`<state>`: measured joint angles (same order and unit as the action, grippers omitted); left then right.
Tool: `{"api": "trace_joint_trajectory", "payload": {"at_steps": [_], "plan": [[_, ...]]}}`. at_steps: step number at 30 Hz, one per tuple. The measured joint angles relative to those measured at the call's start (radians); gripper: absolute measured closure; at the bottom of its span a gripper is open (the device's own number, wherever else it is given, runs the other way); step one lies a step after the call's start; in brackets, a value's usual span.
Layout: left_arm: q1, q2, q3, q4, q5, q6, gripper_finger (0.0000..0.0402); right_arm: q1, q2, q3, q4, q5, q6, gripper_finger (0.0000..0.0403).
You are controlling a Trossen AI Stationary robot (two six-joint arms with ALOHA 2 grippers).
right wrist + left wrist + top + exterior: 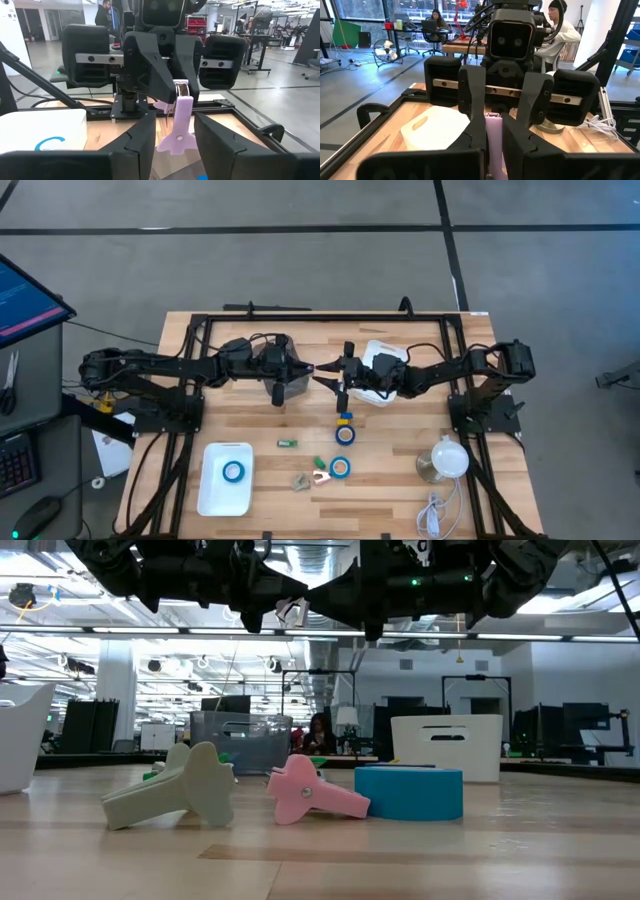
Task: Pick and place Stapler, Stapler remover, tape
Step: Put the purple stapler remover into the top white bin
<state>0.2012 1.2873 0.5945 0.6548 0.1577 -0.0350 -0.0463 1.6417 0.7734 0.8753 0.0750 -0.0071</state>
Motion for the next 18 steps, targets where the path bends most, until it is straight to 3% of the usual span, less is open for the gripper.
{"api": "trace_joint_trajectory", "payload": {"at_steps": [9,18], "plan": [[0.000,0.000,0.000,0.000,0.000,-0.008,0.0384,-0.001,0.000,0.000,0.005,0.002,0.000,0.0311],[0.000,-0.001,0.000,0.001,-0.003,-0.007,0.0384,-0.009,0.000,0.000,0.028,0.009,-0.003,0.0387]]}}
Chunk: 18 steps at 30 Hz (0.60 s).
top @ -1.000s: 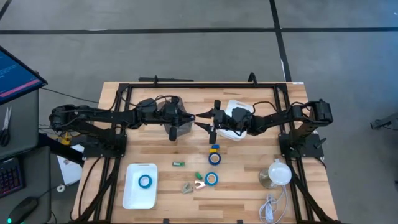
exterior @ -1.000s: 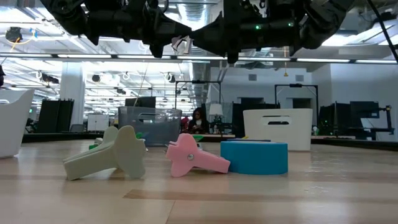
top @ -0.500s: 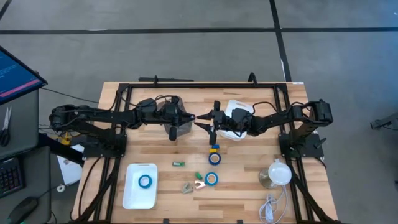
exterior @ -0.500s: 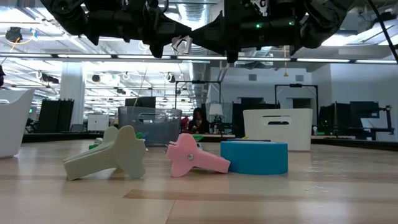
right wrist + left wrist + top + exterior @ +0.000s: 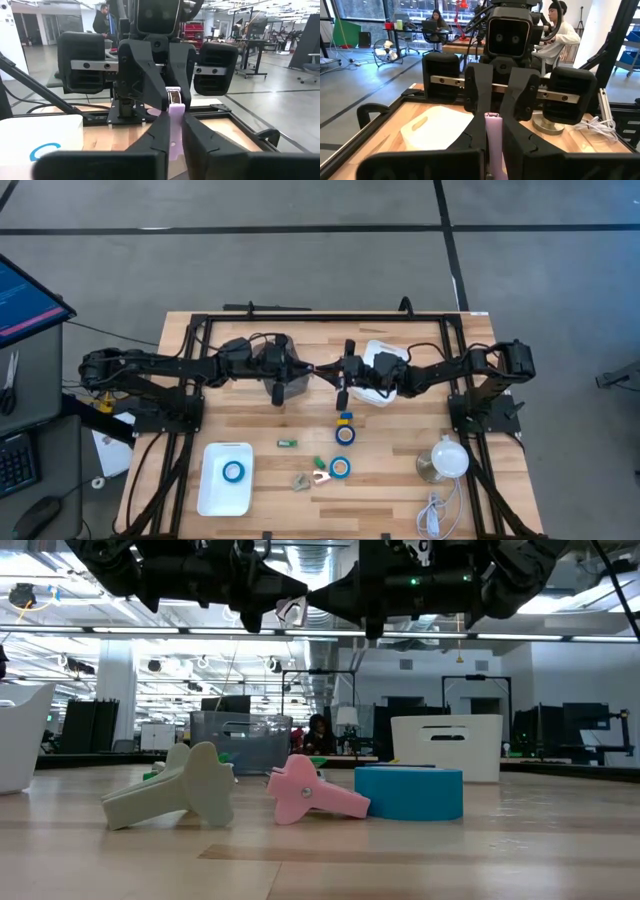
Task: Pick and place Stapler, Stapler remover, tape
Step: Put the purple stapler remover into the top white bin
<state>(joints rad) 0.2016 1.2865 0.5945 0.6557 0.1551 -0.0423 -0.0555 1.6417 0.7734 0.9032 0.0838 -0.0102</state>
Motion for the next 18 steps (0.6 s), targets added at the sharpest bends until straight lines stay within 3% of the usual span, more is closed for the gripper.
{"api": "trace_joint_trajectory", "payload": {"at_steps": [5,12,18], "plan": [[0.001,-0.002,0.000,-0.001,-0.003,0.000,0.0379,0.000,0.000,0.000,-0.006,0.000,0.000,0.0401],[-0.001,0.000,0.000,0.000,0.005,-0.001,0.0339,0.001,0.000,0.001,-0.005,-0.008,-0.003,0.0403],[-0.001,0.000,0.000,-0.001,0.006,-0.001,0.0339,0.000,0.000,0.002,-0.004,-0.006,-0.023,0.0403]]}}
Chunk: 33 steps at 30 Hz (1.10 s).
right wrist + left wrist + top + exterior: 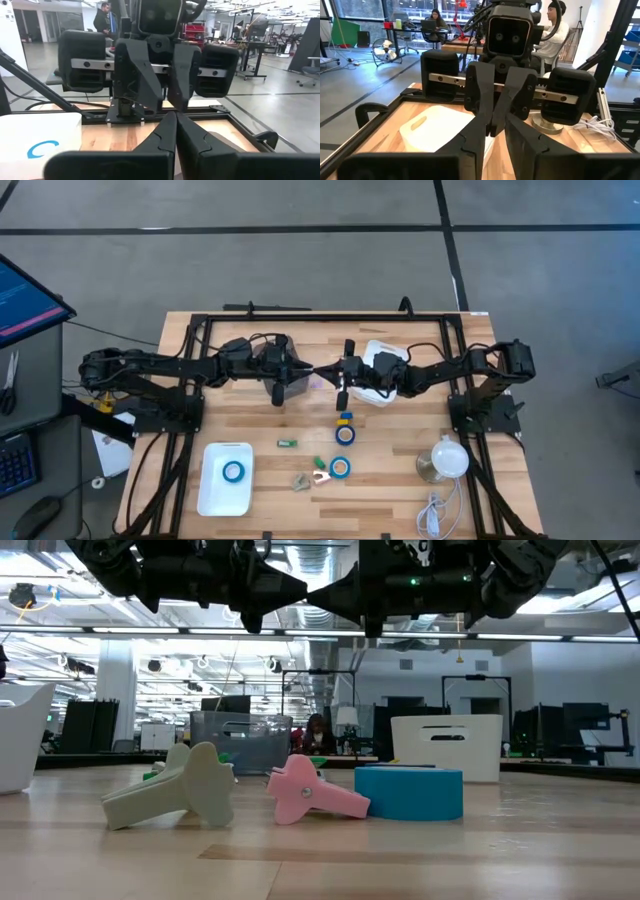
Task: Pick and place Stapler, Stapler remover, tape
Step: Put the purple stapler remover into the top white bin
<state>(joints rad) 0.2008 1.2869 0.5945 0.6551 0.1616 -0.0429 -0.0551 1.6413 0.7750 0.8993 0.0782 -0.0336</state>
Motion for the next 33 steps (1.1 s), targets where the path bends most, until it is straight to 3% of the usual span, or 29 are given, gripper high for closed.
{"api": "trace_joint_trajectory", "payload": {"at_steps": [5,10,16,21,27,33], "plan": [[0.000,0.000,0.000,-0.001,0.000,0.000,0.0351,0.000,0.000,0.000,-0.015,0.001,0.000,0.0403],[0.001,0.000,0.000,-0.005,0.015,0.004,0.0395,0.002,0.000,0.000,-0.134,0.000,0.005,0.0403],[0.000,0.000,-0.002,-0.060,0.050,-0.023,0.0400,0.004,0.000,0.000,-0.331,-0.006,0.048,0.0403],[0.000,0.000,-0.002,-0.080,0.050,-0.026,0.0400,0.002,0.000,0.000,-0.461,-0.088,0.047,0.0403],[0.000,-0.002,-0.002,-0.079,0.050,-0.022,0.0400,0.018,0.000,0.000,-0.592,-0.105,-0.155,0.0394],[0.000,-0.002,-0.002,-0.079,0.050,-0.022,0.0400,0.032,0.000,0.014,-0.604,-0.105,-0.275,0.0337]]}}
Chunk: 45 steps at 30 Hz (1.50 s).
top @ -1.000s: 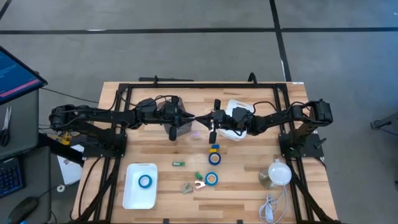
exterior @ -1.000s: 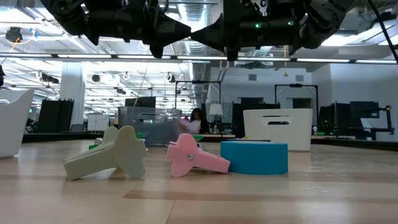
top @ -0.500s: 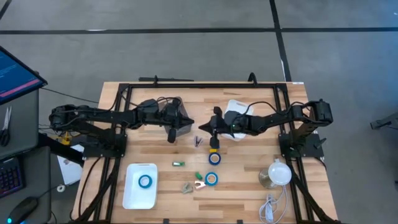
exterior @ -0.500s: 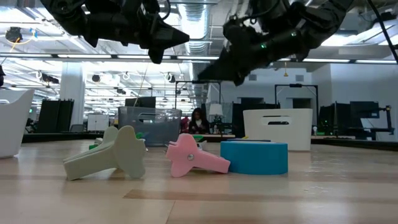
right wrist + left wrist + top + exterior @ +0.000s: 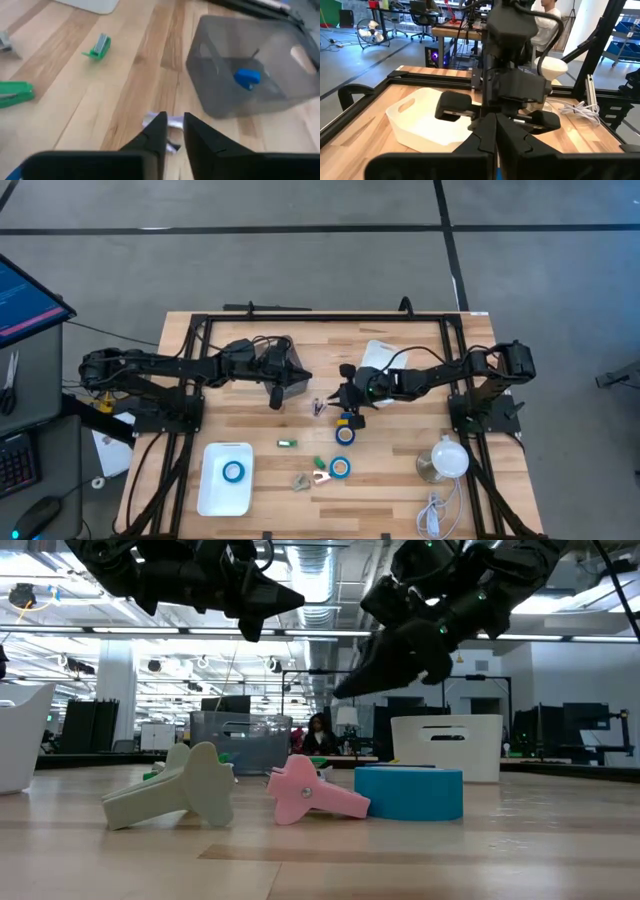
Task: Pick and place Stapler, Stapler remover, tape
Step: Put the purple stapler remover into the top white bin
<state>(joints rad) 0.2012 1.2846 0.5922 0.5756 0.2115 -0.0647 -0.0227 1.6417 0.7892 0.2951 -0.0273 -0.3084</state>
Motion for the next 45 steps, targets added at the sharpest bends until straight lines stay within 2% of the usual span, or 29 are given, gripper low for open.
{"api": "trace_joint_trajectory", "payload": {"at_steps": [6,10,18,23,30,34,38,45], "plan": [[0.000,-0.003,0.000,-0.001,0.000,0.000,0.0400,-0.008,0.000,0.050,-0.063,0.001,-0.069,0.0282],[0.000,-0.028,0.000,-0.020,0.000,0.020,0.0400,-0.011,0.000,0.097,-0.177,0.007,-0.098,0.0266],[0.000,-0.202,0.000,-0.154,0.000,0.085,0.0400,-0.010,0.018,0.165,-0.280,0.027,-0.147,0.0282],[0.000,-0.319,0.000,-0.283,0.000,0.086,0.0400,-0.005,0.166,0.265,-0.349,0.033,-0.164,0.0287],[0.000,-0.430,0.000,-0.437,0.000,0.085,0.0400,0.025,0.376,0.484,-0.634,0.179,-0.239,0.0288],[0.000,-0.455,0.000,-0.475,-0.001,0.085,0.0400,0.037,0.432,0.560,-0.690,0.201,-0.259,0.0288],[0.000,-0.456,0.000,-0.496,-0.001,0.085,0.0400,0.035,0.458,0.600,-0.703,0.178,-0.259,0.0288],[0.000,-0.452,0.000,-0.495,-0.001,0.084,0.0400,0.035,0.458,0.603,-0.720,0.132,-0.259,0.0295]]}}
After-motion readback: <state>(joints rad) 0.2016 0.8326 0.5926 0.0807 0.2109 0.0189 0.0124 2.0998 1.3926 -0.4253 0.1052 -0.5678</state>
